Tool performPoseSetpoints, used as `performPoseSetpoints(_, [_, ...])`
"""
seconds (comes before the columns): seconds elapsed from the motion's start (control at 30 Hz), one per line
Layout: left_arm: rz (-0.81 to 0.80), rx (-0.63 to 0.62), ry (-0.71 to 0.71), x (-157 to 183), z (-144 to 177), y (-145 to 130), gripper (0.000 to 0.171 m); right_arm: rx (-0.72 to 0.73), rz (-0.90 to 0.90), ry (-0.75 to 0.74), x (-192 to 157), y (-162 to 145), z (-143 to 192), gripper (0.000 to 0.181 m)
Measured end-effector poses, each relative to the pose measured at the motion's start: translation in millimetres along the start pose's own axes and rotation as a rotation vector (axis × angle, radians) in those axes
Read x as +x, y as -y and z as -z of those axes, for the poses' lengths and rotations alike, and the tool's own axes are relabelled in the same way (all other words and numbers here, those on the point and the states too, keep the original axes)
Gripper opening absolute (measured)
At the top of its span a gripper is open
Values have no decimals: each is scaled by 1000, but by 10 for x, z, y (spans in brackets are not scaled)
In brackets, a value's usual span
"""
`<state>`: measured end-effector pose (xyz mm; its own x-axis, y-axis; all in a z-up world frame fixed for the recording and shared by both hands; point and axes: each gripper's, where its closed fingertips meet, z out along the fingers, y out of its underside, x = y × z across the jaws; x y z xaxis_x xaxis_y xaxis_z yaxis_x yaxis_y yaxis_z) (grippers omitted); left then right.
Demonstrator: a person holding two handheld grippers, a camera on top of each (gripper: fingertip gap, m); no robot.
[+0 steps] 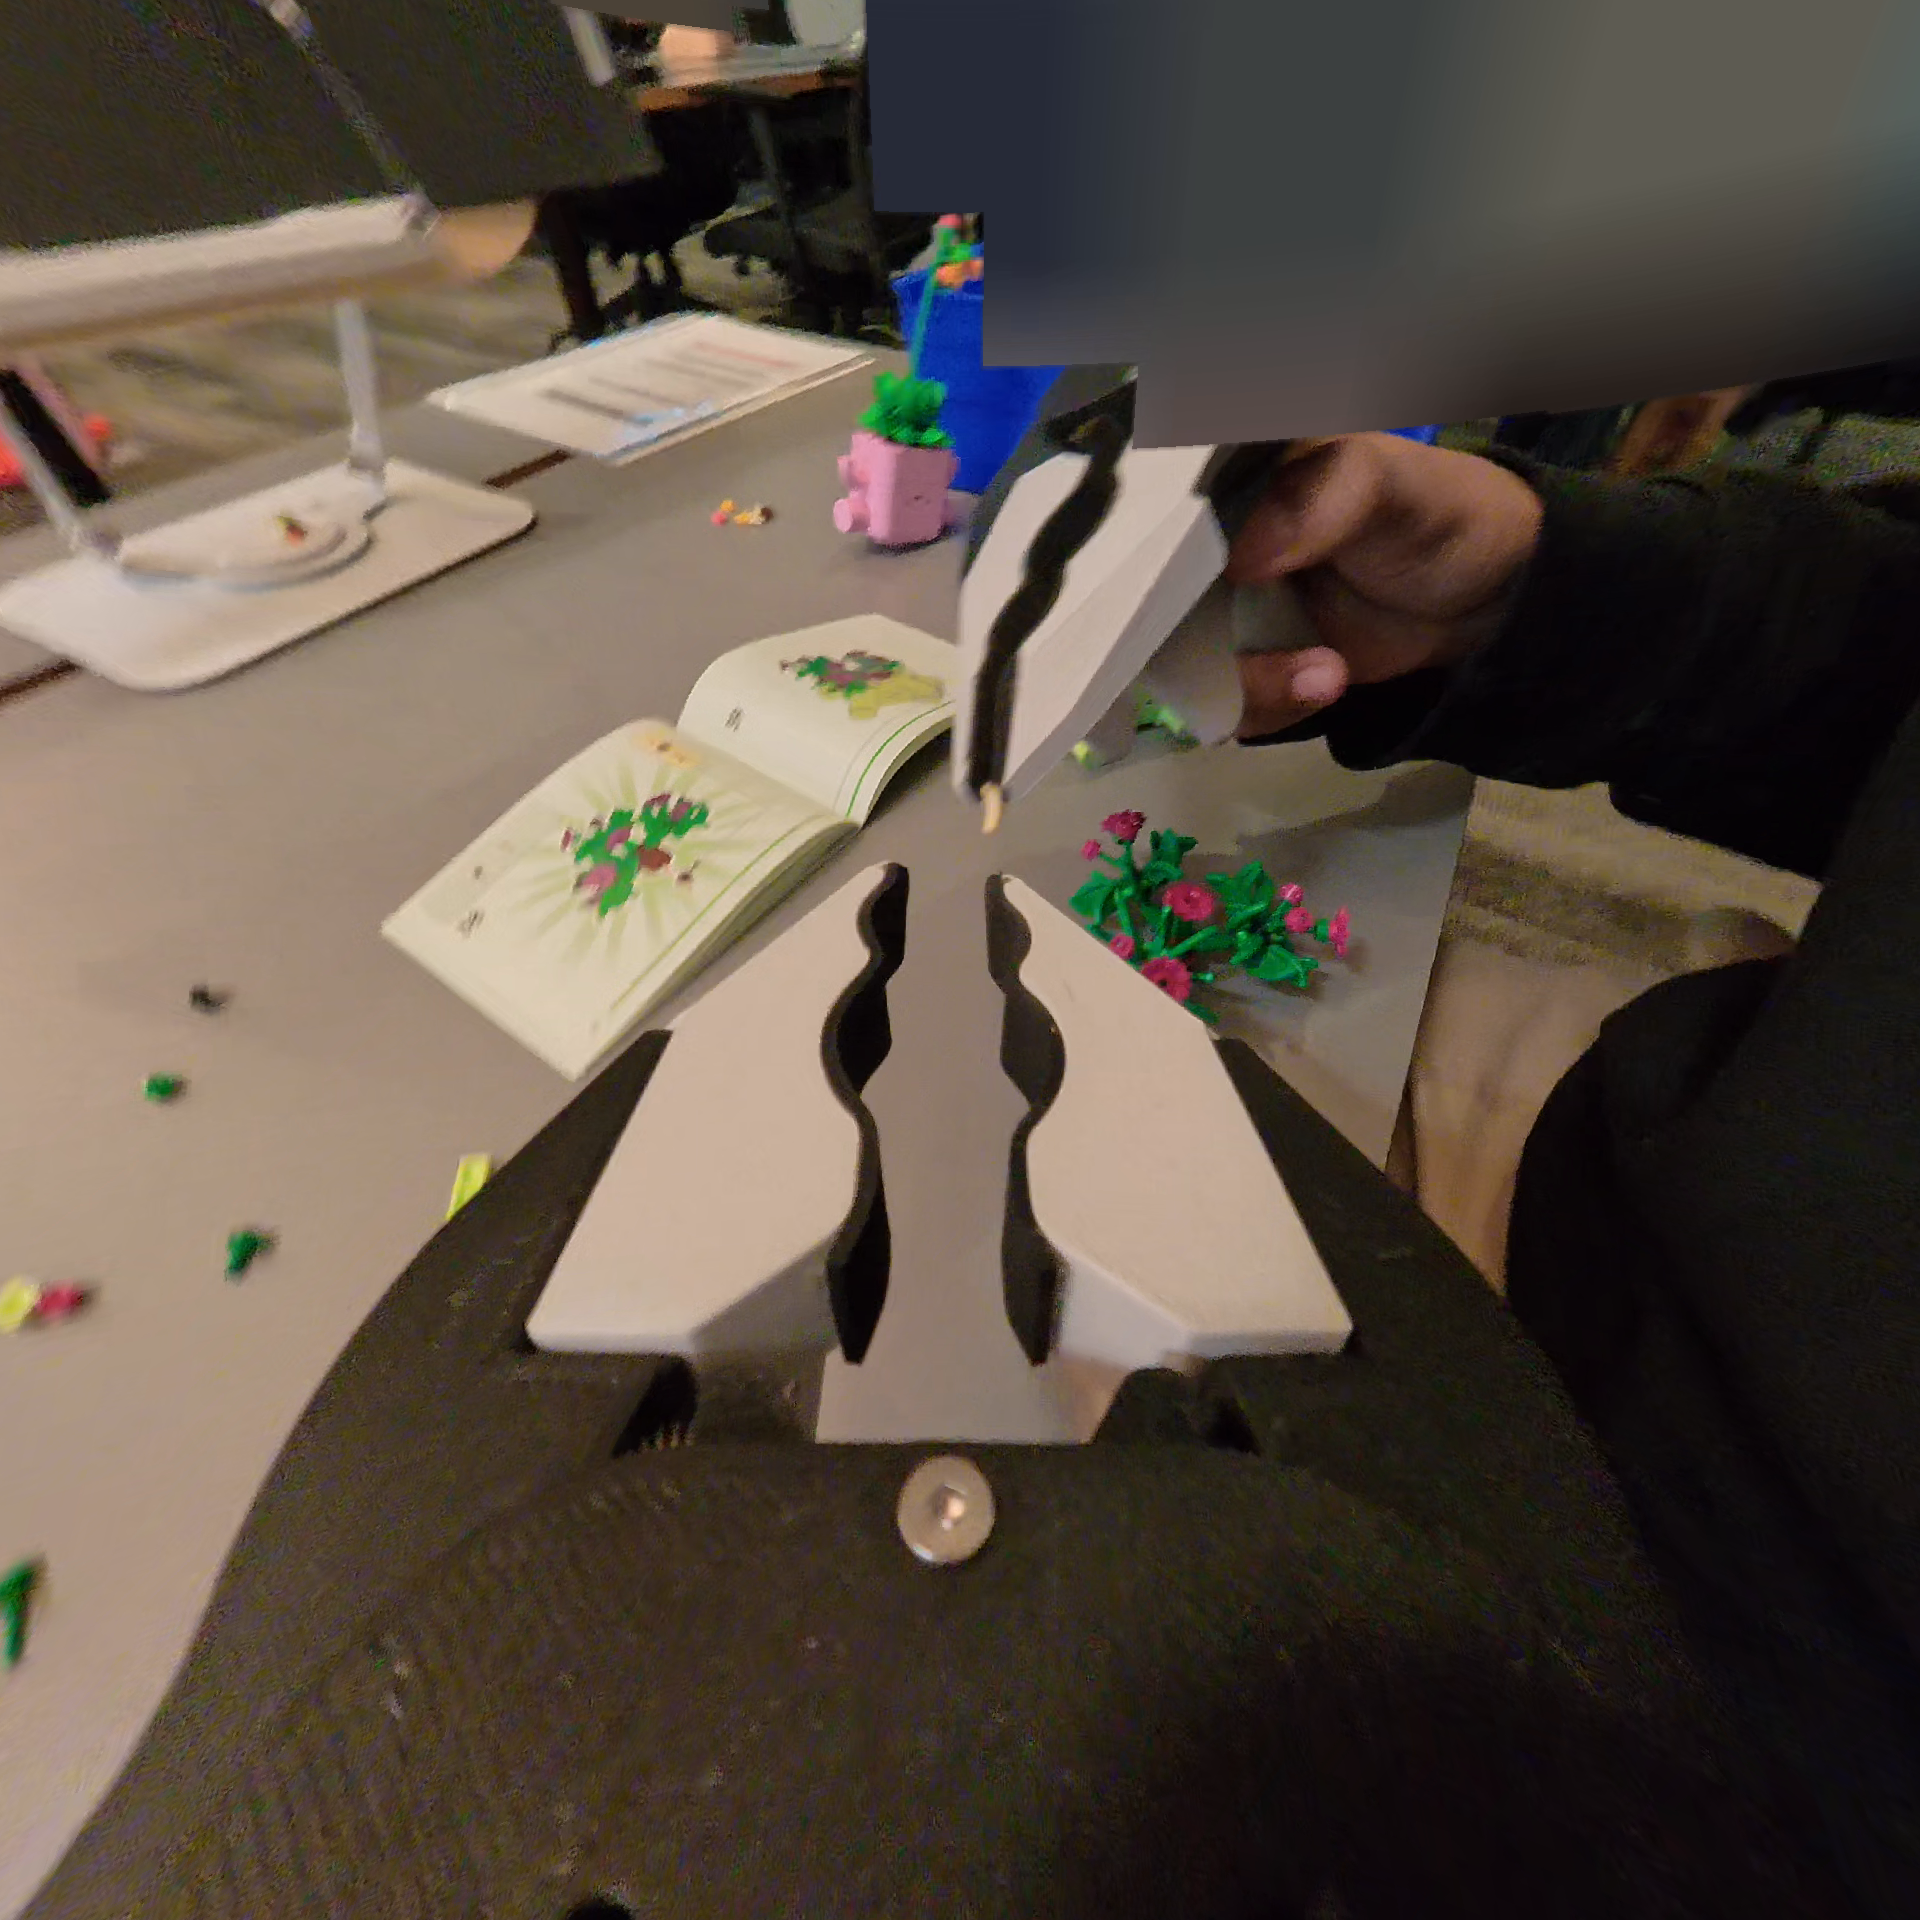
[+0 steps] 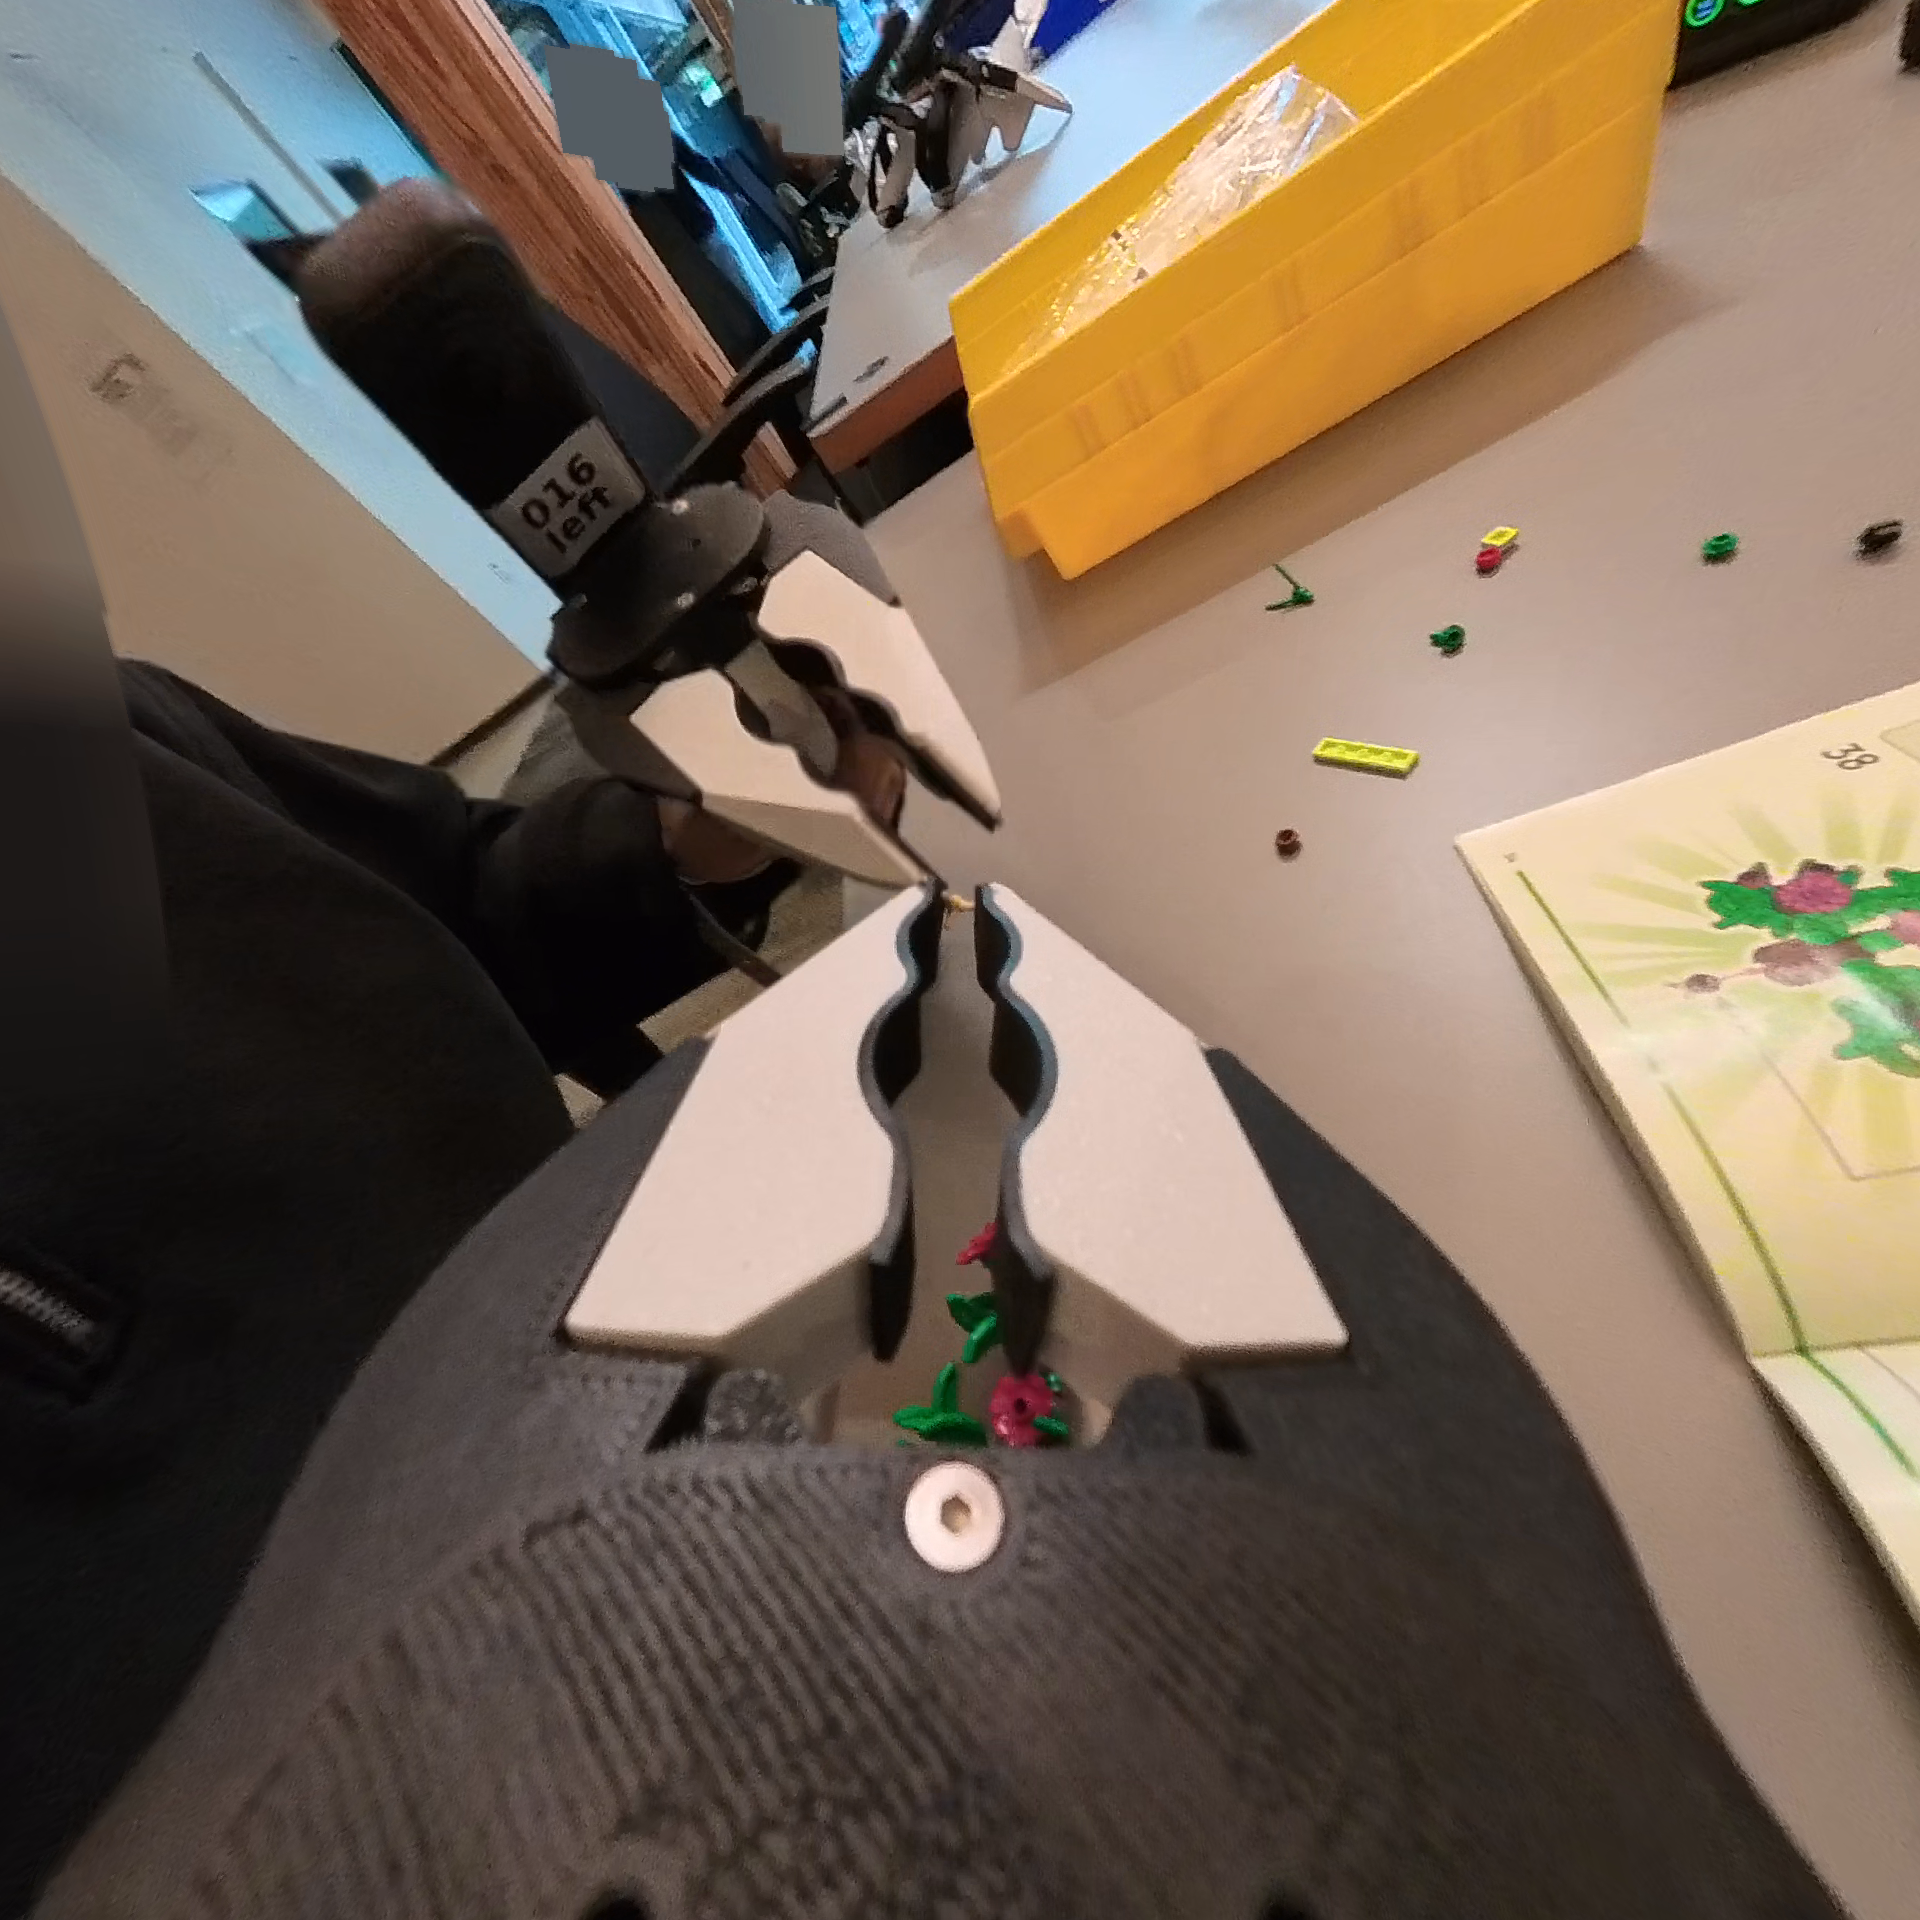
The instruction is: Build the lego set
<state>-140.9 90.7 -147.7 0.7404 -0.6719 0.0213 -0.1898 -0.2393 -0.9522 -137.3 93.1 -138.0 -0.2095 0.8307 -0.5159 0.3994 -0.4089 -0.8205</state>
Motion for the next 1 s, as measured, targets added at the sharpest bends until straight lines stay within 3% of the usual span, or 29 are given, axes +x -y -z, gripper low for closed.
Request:
performPoseSetpoints(0.17, [302, -27, 112, -290, 348, -324, 14, -158, 126, -145, 144, 27, -81, 4])
performPoseSetpoints(0.37, [530, 31, 119, -305, 703, -602, 16, -378, 349, -243, 449, 82, -497, 4])
performPoseSetpoints(0.47, [591, 96, 113, -341, 863, -626, 17, -473, 449, -263, 625, 8, -738, 4])
performPoseSetpoints(0.6, [605, 84, 124, -524, 1032, -733, 19, -548, 562, -290, 775, -96, -927, 4])
performPoseSetpoints(1.0, [736, 188, 55, -659, 1100, -774, 16, -730, 598, -320, 1000, -302, -996, 3])
